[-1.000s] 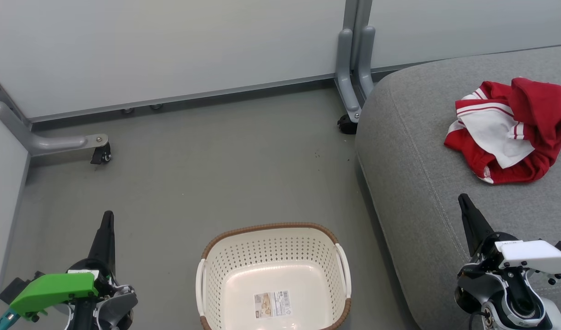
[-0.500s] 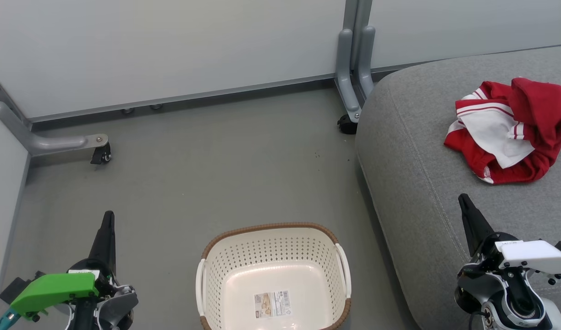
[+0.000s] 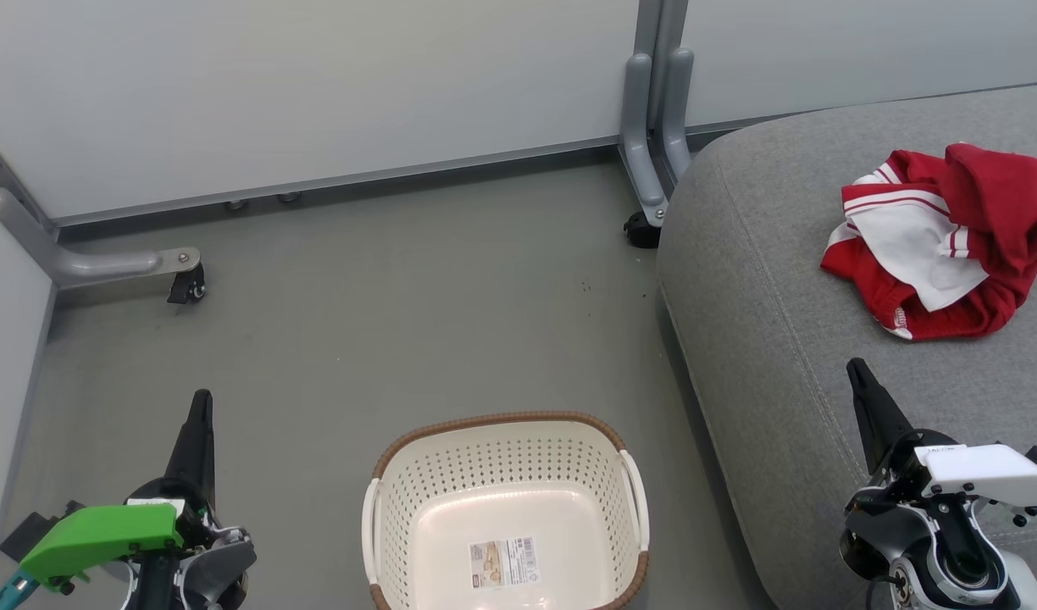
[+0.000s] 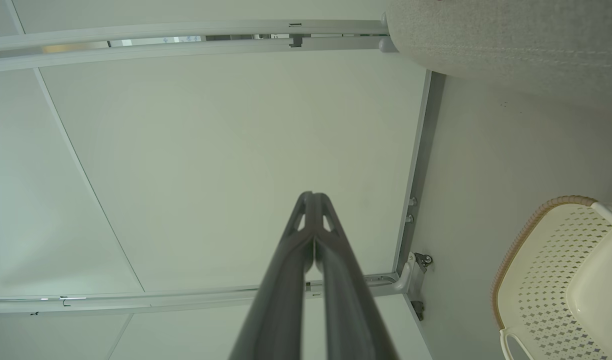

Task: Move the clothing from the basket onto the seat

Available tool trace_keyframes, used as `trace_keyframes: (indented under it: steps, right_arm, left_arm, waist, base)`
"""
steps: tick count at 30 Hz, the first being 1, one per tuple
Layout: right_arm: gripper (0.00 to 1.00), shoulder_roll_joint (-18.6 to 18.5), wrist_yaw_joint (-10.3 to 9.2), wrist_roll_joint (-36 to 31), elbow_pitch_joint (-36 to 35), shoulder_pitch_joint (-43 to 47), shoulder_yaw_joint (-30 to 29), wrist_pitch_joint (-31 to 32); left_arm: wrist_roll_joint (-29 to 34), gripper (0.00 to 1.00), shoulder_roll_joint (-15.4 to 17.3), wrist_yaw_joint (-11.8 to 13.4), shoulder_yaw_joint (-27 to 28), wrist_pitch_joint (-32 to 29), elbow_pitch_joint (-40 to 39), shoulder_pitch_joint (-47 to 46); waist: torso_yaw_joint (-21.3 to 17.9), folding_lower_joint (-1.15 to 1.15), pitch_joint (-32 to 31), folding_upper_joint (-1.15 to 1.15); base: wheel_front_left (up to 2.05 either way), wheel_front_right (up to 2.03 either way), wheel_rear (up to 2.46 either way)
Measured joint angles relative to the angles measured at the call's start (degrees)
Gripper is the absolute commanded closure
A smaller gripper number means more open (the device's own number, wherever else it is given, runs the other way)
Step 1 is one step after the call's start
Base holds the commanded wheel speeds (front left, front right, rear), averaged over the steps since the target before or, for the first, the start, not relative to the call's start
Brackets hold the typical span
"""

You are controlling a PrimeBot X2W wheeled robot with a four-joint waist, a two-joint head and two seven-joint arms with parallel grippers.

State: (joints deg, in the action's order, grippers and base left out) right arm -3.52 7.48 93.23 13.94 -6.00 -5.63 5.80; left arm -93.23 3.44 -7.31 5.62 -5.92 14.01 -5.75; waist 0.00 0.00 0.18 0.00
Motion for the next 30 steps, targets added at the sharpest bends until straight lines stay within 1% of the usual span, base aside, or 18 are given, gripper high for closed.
trace_keyframes:
  steps: [30]
  right_arm:
    - [1.0, 0.22, 0.0, -0.15, 0.02, -0.01, -0.35, 0.2]
  left_arm:
    - [0.24, 1.0, -0.2, 0.0, 0.3, -0.13, 0.03, -0.07]
  waist:
    - [0.0, 0.0, 0.0, 0.0]
  base:
    - [0.0, 0.0, 0.0]
